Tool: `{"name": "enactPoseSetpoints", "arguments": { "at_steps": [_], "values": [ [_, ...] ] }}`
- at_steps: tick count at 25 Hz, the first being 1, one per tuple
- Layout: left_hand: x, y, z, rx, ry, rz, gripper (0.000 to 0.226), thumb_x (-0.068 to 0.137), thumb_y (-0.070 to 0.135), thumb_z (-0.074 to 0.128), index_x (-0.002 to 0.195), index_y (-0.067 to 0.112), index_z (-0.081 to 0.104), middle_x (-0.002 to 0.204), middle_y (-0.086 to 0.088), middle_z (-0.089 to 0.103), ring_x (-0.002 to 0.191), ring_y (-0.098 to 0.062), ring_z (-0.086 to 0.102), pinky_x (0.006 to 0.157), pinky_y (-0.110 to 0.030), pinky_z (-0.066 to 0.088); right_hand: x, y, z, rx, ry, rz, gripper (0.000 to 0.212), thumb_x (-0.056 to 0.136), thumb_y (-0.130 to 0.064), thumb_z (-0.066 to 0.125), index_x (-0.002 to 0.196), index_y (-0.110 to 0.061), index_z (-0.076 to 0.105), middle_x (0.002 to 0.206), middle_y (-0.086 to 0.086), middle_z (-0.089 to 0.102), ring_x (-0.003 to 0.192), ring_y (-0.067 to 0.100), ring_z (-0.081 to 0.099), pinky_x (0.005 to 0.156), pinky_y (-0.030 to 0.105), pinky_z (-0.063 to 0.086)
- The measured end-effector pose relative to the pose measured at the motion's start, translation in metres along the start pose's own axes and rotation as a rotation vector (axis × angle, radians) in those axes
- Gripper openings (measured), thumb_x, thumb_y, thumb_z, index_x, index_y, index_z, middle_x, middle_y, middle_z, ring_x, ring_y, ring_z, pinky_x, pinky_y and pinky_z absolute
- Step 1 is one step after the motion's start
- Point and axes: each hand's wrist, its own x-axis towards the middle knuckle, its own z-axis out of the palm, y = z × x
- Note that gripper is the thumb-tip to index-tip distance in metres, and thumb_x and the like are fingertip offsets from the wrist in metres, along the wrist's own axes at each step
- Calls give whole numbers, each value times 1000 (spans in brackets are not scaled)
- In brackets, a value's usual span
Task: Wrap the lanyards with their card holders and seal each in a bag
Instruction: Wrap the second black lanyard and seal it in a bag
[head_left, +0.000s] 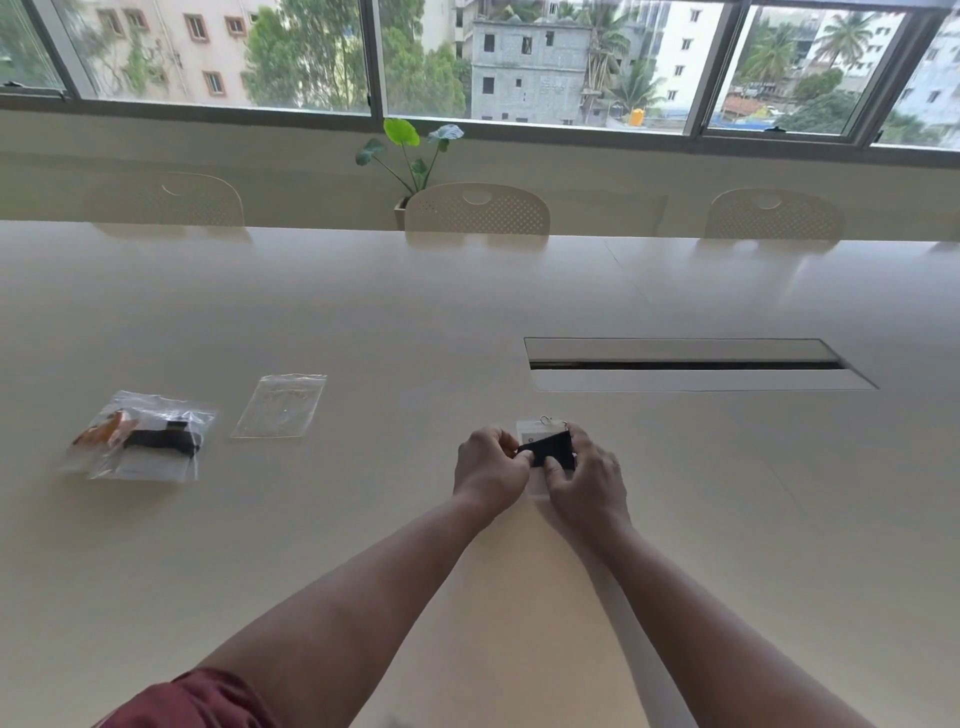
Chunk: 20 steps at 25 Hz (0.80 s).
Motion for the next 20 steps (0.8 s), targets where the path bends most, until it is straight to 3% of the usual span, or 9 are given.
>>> {"name": "enactPoseSetpoints", "arguments": {
  "at_steps": [8,12,16,20],
  "values": [
    [9,0,1,182,-25,51,11,85,26,69,84,15,73,88,0,70,85,-22,67,75,-30,54,0,-2,15,-206,-38,33,65,97,-44,34,156,-19,21,148,5,37,135,28,26,113,43,24],
    [10,-14,2,254,22,141,19,89,35,69,92,16,74,97,2,55,95,-23,66,77,-25,46,-1,-5,17,-310,-34,51,64,96,-48,28,155,-24,22,145,1,33,131,27,25,107,45,23],
    [2,-30,4,234,53,298,38,92,39,67,117,10,71,113,-4,61,97,-23,65,84,-28,50,-2,-5,14,-285,-39,53,71,93,-53,23,159,-25,16,148,-1,29,133,26,25,109,44,22],
    [1,-31,4,216,67,326,41,94,38,64,123,10,68,118,-2,60,94,-23,64,85,-28,49,-4,-6,11,-244,-30,17,72,92,-57,22,159,-31,15,146,-4,30,133,23,27,109,42,24]
  ]
}}
